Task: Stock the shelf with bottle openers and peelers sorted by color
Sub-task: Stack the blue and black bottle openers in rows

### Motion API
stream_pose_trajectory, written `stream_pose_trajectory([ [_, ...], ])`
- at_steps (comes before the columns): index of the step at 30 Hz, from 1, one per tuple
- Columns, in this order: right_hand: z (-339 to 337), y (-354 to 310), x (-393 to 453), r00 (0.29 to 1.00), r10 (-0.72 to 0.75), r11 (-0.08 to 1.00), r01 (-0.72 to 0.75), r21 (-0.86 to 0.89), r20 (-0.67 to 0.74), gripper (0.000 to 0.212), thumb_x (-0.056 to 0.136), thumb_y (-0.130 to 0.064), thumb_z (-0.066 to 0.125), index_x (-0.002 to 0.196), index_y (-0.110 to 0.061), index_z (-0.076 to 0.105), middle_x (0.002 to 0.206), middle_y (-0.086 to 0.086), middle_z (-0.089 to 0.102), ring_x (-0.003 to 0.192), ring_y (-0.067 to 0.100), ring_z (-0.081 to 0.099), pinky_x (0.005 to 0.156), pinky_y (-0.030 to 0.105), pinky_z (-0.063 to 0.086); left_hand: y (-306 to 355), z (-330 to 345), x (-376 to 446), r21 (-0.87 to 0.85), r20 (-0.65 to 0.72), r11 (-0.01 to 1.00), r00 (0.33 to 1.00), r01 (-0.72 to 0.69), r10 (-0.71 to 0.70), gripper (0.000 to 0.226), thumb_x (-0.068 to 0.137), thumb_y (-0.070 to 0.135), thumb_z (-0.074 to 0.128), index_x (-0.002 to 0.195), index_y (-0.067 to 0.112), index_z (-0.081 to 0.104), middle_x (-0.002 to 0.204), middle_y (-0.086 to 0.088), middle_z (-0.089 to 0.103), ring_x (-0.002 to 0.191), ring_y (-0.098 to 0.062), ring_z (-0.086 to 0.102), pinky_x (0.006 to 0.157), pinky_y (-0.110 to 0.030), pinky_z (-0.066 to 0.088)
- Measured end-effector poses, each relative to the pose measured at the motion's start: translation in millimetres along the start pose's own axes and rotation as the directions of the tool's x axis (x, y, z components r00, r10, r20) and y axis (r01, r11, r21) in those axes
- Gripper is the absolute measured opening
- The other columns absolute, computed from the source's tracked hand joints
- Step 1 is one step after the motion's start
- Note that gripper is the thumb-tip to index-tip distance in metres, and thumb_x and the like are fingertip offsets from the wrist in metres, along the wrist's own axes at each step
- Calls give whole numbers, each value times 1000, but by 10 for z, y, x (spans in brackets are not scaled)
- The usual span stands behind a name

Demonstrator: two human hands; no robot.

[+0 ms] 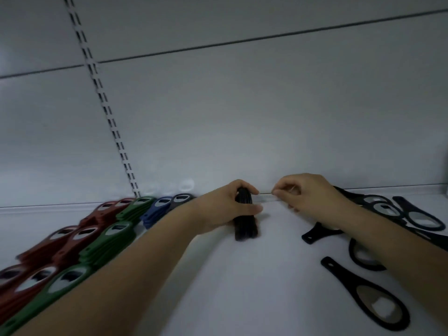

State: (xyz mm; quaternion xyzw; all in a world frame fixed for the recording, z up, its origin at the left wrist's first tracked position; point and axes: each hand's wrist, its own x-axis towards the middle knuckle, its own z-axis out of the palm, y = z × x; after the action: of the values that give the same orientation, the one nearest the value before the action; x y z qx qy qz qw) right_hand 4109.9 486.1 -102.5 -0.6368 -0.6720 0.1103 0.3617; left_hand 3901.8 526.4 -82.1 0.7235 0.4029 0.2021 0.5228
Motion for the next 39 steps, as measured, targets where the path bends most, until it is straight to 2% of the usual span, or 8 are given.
stream_pose_trajectory([
  [4,-6,-21,-33,996,-5,999,8,-34,84,13,94,-32,63,84,-29,71,70,-13,69,55,-4,61,56,10,42,182,-249,-312,548,-52,835,998,45,-19,43,82,35,79,120,35,58,103,10,55,77,-7,60,56,-12,51],
  [7,-3,-29,-66,987,-18,999,25,-47,158,13,95,-34,62,85,-30,70,67,-11,69,58,3,64,57,9,44,245,-405,-520,778,-118,618,992,113,-34,49,75,45,81,117,37,56,104,11,57,81,-10,60,58,-24,53],
  [15,-151,-72,-129,948,-58,962,137,-238,313,10,90,-41,67,99,-36,70,99,-19,62,87,-5,58,76,12,44,149,-469,-814,907,-154,354,961,229,-228,48,74,51,78,117,38,60,112,11,61,96,-16,66,80,-30,55],
  [23,-594,-195,-258,770,150,924,114,-365,621,29,76,-35,84,98,-37,66,92,-20,64,67,-7,55,65,14,41,81,-291,-805,872,-190,434,973,228,-129,47,76,49,77,118,35,59,107,10,58,94,-13,56,78,-25,43],
  [28,-505,-198,-215,834,15,954,153,-257,552,17,74,-35,84,85,-35,70,77,-24,63,63,-3,53,63,18,42,105,-208,-721,609,-156,760,973,230,-169,46,71,43,86,113,39,67,106,5,66,94,-17,67,81,-34,59],
  [32,-328,-405,-228,965,-196,980,187,72,175,18,74,-34,86,80,-26,71,72,-13,69,62,-1,61,64,15,47,125,-192,-664,140,-68,963,973,230,-222,39,81,19,81,118,21,68,106,-6,73,91,-24,74,75,-35,62],
  [35,-184,-573,-306,984,-174,905,175,387,-39,18,81,-17,81,79,-9,65,72,1,74,66,12,74,68,22,59,85,-133,-618,-275,-13,932,969,235,-248,34,88,13,71,121,5,64,104,-11,67,94,-33,73,79,-36,61],
  [39,-18,-643,-355,985,-163,895,126,427,51,18,84,-14,78,80,-7,62,80,2,77,76,14,75,80,32,60,3,-47,-554,-630,-59,762,968,153,-243,33,94,18,62,118,-6,64,110,-23,69,103,-41,68,88,-41,58],
])
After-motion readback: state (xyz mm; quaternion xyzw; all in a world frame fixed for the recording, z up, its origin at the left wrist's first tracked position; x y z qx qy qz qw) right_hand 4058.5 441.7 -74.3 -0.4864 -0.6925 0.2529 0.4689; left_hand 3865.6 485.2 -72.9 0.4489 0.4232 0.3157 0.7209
